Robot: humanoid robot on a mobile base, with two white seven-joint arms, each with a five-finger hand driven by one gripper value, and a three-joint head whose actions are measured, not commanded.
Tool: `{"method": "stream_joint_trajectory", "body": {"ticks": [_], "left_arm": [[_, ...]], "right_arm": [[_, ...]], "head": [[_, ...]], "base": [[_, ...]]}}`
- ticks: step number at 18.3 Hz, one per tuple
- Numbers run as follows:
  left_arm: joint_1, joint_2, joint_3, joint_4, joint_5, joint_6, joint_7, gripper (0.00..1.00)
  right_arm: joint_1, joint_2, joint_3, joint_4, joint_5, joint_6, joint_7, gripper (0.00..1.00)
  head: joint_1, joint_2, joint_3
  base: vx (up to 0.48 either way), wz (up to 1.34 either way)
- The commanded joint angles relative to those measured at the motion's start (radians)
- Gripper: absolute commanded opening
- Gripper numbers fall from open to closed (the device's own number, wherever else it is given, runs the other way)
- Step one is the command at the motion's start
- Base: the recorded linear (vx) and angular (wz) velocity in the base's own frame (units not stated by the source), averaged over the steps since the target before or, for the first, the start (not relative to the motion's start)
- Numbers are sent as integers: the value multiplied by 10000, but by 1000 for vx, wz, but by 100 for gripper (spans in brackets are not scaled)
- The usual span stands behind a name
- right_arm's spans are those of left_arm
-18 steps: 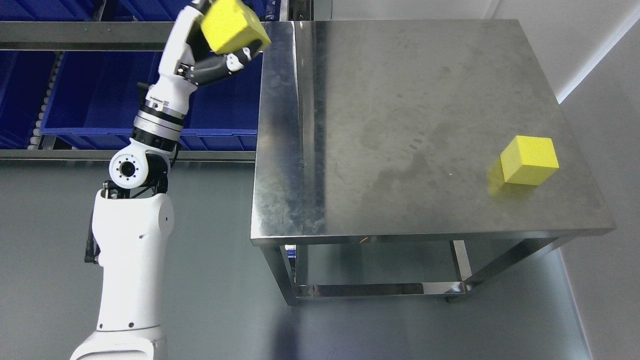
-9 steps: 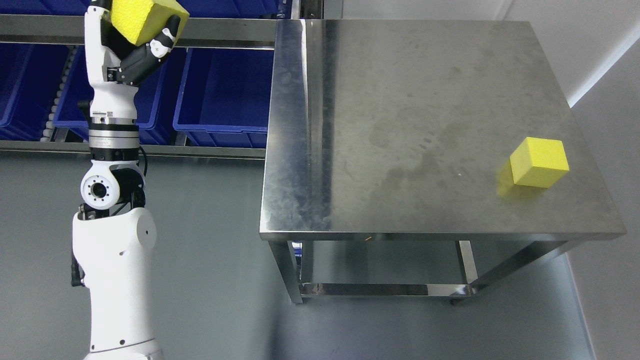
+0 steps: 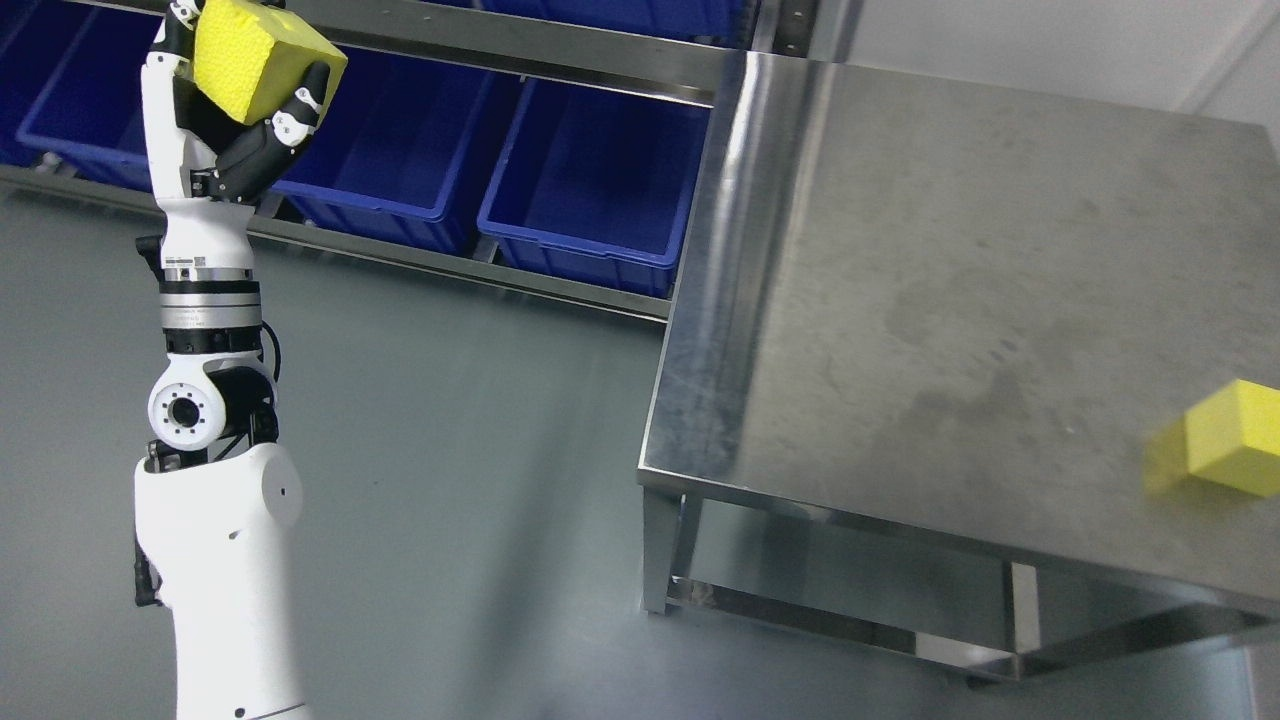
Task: Move yellow foam block to right shelf middle
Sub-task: 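Hold the cube raised in the left hand while turning toward the bins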
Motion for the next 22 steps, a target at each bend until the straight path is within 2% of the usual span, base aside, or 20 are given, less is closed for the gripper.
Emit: {"method": "stream_joint_trajectory", "body": {"ticks": [1,22], "left_arm": [[157,150,230,-165,12,-7,-28,43],[80,150,414,-472,12,146,-13,43]], "right_arm": [[-15,-175,0,-174,0,-3,7,100],[-30,-175,0,-174,0,-3,7,100]], "head": [[0,0,0],[0,-2,0]], "base": [[36,636],[57,640]]}}
